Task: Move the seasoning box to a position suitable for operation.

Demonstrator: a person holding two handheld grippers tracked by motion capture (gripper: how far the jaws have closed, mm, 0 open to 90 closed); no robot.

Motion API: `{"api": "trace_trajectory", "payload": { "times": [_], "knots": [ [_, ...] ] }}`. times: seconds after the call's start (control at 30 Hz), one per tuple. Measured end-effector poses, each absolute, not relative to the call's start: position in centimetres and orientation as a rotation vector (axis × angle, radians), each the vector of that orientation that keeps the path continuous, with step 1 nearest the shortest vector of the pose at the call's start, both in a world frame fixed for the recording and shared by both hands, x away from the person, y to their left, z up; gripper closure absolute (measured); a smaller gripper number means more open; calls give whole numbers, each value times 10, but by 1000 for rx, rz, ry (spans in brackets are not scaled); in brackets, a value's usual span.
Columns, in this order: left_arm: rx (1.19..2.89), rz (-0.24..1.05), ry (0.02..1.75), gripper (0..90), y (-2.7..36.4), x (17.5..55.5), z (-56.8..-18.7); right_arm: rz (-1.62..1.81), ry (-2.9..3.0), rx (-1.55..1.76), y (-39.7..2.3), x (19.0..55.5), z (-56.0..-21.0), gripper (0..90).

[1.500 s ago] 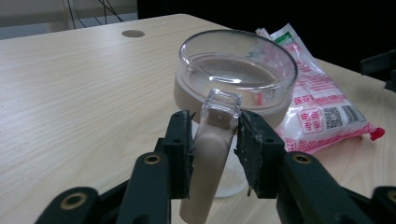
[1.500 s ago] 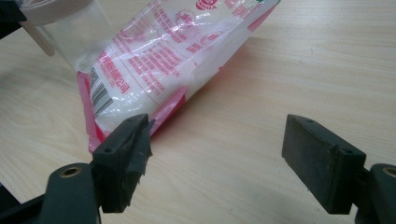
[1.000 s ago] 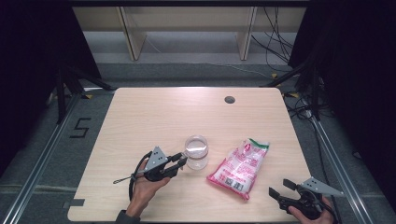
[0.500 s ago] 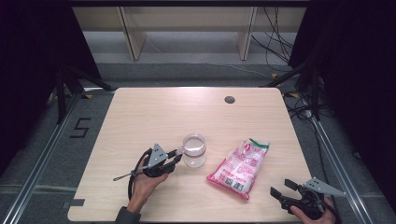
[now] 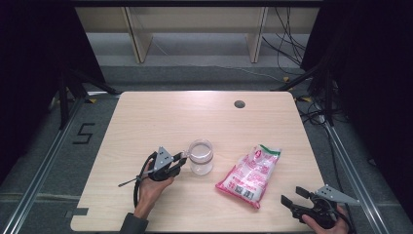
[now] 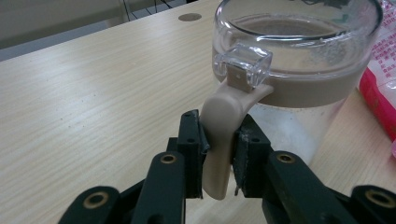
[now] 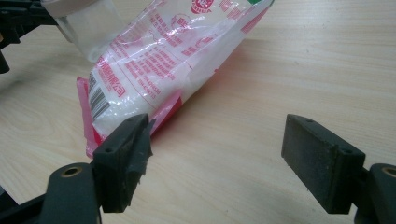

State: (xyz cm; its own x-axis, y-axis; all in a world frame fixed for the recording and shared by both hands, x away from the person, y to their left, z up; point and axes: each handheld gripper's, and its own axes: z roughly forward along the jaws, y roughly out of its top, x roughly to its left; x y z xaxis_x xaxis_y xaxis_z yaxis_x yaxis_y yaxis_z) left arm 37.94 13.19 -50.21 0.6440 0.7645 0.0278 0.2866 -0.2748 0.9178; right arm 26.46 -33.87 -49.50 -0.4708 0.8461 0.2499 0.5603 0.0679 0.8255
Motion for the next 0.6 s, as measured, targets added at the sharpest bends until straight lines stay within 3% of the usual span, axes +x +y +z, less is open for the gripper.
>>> {"api": "trace_trajectory", "payload": {
  "times": [0.23, 0.6],
  "knots": [
    [1847, 559, 837, 685, 138, 381, -500, 1373, 2044, 1410, -338, 267, -495, 248],
    [1851, 526, 878, 438, 147, 367, -484, 1374, 2074, 1395, -334, 270, -495, 248]
  ]
}}
